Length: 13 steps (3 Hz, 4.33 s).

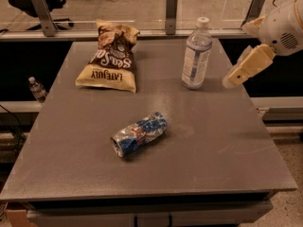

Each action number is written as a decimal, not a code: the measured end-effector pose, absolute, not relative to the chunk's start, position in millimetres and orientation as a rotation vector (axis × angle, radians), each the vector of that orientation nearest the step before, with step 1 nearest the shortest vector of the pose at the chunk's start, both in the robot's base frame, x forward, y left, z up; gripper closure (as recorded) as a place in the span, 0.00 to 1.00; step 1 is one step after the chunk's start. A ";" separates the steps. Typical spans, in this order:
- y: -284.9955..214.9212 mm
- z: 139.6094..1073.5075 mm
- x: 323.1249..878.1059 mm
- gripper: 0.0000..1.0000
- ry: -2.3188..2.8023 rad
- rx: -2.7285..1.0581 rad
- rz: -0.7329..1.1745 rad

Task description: Knock blue plastic bottle over

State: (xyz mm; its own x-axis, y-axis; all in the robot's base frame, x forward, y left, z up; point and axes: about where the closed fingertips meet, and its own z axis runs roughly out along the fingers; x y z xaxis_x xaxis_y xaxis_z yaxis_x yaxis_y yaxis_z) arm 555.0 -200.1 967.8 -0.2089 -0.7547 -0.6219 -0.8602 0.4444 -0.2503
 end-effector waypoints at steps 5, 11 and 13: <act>-136.2 910.1 643.4 0.18 1.878 -0.885 0.490; -155.1 954.1 639.2 1.00 1.920 -1.275 0.272; -129.6 902.4 630.6 1.00 2.023 -1.880 -0.008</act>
Offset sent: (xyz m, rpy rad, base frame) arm 0.0913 0.0373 -0.0472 0.4476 -0.0984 -0.1563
